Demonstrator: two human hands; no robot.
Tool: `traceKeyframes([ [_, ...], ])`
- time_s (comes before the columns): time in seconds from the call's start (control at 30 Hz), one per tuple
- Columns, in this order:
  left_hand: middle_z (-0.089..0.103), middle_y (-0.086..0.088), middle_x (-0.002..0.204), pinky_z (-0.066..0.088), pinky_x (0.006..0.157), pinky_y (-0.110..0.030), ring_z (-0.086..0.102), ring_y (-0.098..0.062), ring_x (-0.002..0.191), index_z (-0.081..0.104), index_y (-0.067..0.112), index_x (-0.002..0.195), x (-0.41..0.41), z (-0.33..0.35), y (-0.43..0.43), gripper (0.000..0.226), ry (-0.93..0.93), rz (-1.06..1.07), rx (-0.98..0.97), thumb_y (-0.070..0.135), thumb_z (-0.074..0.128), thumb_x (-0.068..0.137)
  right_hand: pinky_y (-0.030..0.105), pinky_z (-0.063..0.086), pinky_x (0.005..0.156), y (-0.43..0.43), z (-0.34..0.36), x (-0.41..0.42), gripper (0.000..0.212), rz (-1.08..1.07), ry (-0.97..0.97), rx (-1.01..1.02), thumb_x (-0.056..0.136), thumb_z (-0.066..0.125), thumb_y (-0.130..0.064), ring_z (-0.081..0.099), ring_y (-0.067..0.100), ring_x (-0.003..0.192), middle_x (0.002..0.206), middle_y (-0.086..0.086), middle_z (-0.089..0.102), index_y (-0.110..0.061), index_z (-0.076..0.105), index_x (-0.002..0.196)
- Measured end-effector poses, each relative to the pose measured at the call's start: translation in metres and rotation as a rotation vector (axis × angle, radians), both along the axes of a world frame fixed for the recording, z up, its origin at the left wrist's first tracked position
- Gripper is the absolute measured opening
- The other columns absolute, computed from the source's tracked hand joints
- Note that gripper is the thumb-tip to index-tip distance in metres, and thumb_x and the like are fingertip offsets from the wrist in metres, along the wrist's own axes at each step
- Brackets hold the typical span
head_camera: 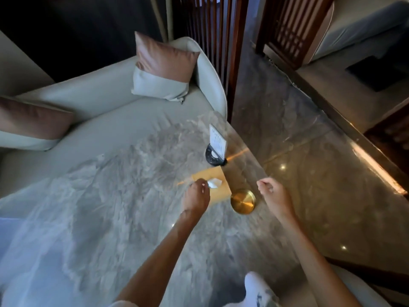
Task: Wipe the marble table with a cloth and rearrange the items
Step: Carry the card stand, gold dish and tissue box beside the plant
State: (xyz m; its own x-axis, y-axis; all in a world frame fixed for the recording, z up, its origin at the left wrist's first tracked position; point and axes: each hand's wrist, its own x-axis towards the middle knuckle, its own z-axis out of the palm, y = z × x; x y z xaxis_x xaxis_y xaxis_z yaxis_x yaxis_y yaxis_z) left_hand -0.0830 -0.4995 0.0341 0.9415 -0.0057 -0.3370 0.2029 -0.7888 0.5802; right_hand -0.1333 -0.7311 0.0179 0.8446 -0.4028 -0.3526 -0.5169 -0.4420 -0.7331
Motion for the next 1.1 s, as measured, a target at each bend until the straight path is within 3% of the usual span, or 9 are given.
traceKeyframes([
  [0.07, 0.070, -0.016, 0.113, 0.051, 0.082, -0.041, 0.065, -0.037, 0.105, 0.062, 0.014, 0.117, 0.042, 0.010, -0.015, 0.027, -0.055, 0.019, 0.016, 0.020, 0.046, 0.096, 0.036, 0.053, 0.083, 0.001, 0.006, 0.042, 0.012, 0.046, -0.065, 0.033, 0.091, 0.061, -0.027, 0.068, 0.017, 0.090, 0.094, -0.002, 0.073, -0.024, 0.070, 0.098],
  [0.17, 0.057, -0.017, 0.134, 0.049, 0.090, -0.047, 0.058, -0.040, 0.117, 0.045, 0.013, 0.137, 0.104, 0.021, -0.033, 0.041, -0.091, -0.097, 0.130, 0.014, 0.045, 0.095, 0.041, 0.050, 0.099, 0.016, 0.003, 0.111, 0.038, 0.131, -0.053, 0.108, 0.086, 0.068, -0.027, 0.067, 0.021, 0.106, 0.118, 0.009, 0.070, -0.010, 0.065, 0.120],
  [0.3, 0.021, -0.008, 0.161, 0.039, 0.110, -0.046, 0.029, -0.031, 0.144, 0.025, 0.020, 0.151, 0.167, 0.018, -0.051, 0.073, -0.115, -0.487, 0.423, 0.002, 0.057, 0.088, 0.043, 0.053, 0.092, 0.042, -0.014, 0.172, 0.054, 0.303, 0.036, -0.016, 0.077, 0.066, -0.047, 0.066, 0.026, 0.107, 0.118, 0.006, 0.069, -0.020, 0.062, 0.123],
  [0.4, 0.030, -0.008, 0.154, 0.039, 0.111, -0.041, 0.031, -0.026, 0.142, 0.041, 0.018, 0.144, 0.192, 0.011, -0.063, 0.064, -0.141, -0.686, 0.612, 0.009, 0.066, 0.086, 0.035, 0.051, 0.078, 0.056, -0.014, 0.188, 0.036, 0.362, 0.031, -0.138, 0.082, 0.064, -0.042, 0.065, 0.027, 0.097, 0.102, 0.007, 0.071, -0.018, 0.067, 0.108],
  [0.53, 0.056, -0.008, 0.126, 0.044, 0.102, -0.036, 0.052, -0.026, 0.123, 0.060, 0.014, 0.123, 0.203, 0.007, -0.069, 0.041, -0.253, -0.713, 0.697, 0.001, 0.064, 0.084, 0.035, 0.042, 0.072, 0.062, -0.014, 0.197, 0.023, 0.357, 0.013, -0.248, 0.092, 0.056, -0.024, 0.063, 0.036, 0.095, 0.097, 0.019, 0.069, -0.004, 0.067, 0.096],
  [0.7, 0.066, -0.007, 0.117, 0.046, 0.095, -0.037, 0.061, -0.029, 0.114, 0.067, 0.016, 0.117, 0.202, 0.020, -0.050, 0.026, -0.279, -0.634, 0.547, 0.009, 0.054, 0.095, 0.038, 0.044, 0.071, 0.049, -0.005, 0.201, 0.019, 0.342, -0.129, -0.282, 0.091, 0.060, -0.022, 0.064, 0.039, 0.089, 0.093, 0.021, 0.070, -0.004, 0.068, 0.094],
  [0.83, 0.069, -0.011, 0.108, 0.049, 0.079, -0.039, 0.065, -0.035, 0.100, 0.069, 0.016, 0.106, 0.190, 0.051, -0.010, 0.019, -0.241, -0.428, 0.287, 0.025, 0.054, 0.097, 0.031, 0.050, 0.070, 0.054, 0.029, 0.210, 0.017, 0.310, -0.292, -0.077, 0.083, 0.073, -0.024, 0.068, 0.020, 0.082, 0.088, 0.007, 0.074, -0.013, 0.070, 0.095],
  [0.97, 0.070, -0.015, 0.082, 0.049, 0.066, -0.039, 0.062, -0.041, 0.079, 0.065, 0.009, 0.080, 0.159, 0.090, 0.044, 0.031, -0.300, -0.220, 0.141, 0.034, 0.054, 0.095, 0.018, 0.046, 0.099, 0.089, 0.068, 0.216, 0.033, 0.362, -0.352, 0.315, 0.091, 0.063, -0.011, 0.062, 0.010, 0.112, 0.122, 0.005, 0.066, -0.009, 0.062, 0.124],
  [1.1, 0.070, -0.009, 0.059, 0.055, 0.058, -0.037, 0.069, -0.027, 0.060, 0.064, 0.005, 0.069, 0.098, 0.128, 0.126, 0.037, -0.291, 0.111, -0.031, 0.033, 0.053, 0.091, 0.030, 0.029, 0.117, 0.168, 0.086, 0.172, 0.073, 0.605, -0.253, 0.448, 0.086, 0.067, -0.035, 0.035, 0.003, 0.136, 0.152, -0.009, 0.034, -0.023, 0.032, 0.150],
])
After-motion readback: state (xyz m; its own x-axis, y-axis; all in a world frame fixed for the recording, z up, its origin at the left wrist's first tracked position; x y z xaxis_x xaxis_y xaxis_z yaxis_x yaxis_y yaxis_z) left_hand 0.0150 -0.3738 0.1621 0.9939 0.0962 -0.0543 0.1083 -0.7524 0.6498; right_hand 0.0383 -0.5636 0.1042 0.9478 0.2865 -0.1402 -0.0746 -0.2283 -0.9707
